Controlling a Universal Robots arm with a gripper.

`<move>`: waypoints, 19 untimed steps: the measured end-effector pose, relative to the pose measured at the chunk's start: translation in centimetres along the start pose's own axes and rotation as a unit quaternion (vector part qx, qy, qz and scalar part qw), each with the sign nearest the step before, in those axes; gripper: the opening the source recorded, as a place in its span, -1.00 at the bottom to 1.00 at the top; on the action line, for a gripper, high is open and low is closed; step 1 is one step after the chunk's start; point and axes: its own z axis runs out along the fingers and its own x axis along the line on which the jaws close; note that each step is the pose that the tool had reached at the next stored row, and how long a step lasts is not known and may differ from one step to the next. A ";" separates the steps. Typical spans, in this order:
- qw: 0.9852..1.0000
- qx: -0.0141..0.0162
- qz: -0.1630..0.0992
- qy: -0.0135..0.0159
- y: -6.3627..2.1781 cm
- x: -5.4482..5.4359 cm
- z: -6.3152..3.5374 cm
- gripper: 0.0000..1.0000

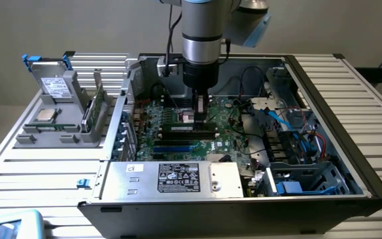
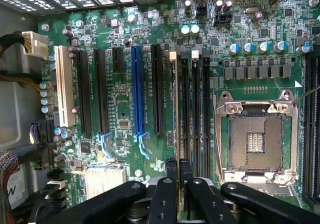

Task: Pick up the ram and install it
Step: 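Insert the ram into the slot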

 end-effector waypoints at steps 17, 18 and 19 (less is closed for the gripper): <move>1.000 0.000 0.000 -0.008 0.02 0.2 0.45 -0.72; 1.000 0.000 0.000 -0.008 0.05 0.2 0.52 -0.72; 1.000 0.001 0.000 -0.008 0.09 0.2 0.55 -0.72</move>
